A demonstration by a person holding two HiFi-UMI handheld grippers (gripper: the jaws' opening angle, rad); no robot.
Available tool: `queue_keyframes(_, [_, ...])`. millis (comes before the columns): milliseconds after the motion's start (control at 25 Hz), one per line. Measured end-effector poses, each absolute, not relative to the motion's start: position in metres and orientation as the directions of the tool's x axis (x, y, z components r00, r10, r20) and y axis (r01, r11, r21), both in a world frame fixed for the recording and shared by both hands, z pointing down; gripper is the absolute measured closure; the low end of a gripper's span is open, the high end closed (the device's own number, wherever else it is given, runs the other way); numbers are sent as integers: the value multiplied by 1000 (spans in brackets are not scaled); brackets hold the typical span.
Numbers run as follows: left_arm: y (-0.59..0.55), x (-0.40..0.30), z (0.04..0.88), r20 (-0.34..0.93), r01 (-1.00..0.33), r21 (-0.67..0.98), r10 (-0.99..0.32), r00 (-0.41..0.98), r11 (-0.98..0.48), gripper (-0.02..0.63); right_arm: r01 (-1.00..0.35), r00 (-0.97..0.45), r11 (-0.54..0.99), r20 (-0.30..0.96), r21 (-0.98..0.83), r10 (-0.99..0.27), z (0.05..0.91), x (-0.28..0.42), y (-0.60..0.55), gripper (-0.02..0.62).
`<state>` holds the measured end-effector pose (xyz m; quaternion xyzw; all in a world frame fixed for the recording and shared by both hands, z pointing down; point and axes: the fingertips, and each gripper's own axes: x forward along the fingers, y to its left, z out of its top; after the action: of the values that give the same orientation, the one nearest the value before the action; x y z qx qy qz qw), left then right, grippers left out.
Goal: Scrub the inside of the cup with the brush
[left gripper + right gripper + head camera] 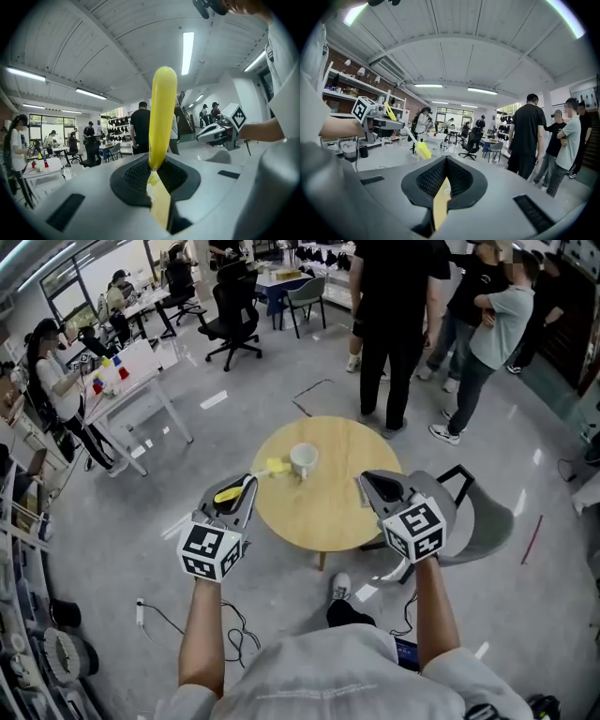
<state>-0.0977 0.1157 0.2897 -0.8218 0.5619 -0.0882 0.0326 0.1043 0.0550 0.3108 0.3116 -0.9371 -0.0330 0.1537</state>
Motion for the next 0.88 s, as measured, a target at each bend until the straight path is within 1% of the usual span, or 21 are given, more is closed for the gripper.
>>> queue_keyframes(160, [59, -77, 286, 116, -928, -147, -938, 327, -342, 555, -579, -759, 801, 257, 155, -598, 307, 124, -8, 569])
queue_keyframes(440, [-1, -52, 291, 134, -941, -126, -945, 299, -315, 555, -565, -761, 814, 296, 133, -577, 325, 145, -71, 568])
queue_keyframes(600, [-24, -59, 303, 162, -942, -112, -942, 296, -315, 555, -557, -763, 825, 332, 99, -555, 348, 134, -93, 568])
queue_keyframes(880, [-46, -85, 340, 219, -935, -71, -920, 325, -347, 555, -562, -765, 827, 401, -35, -503, 407, 95, -106, 555])
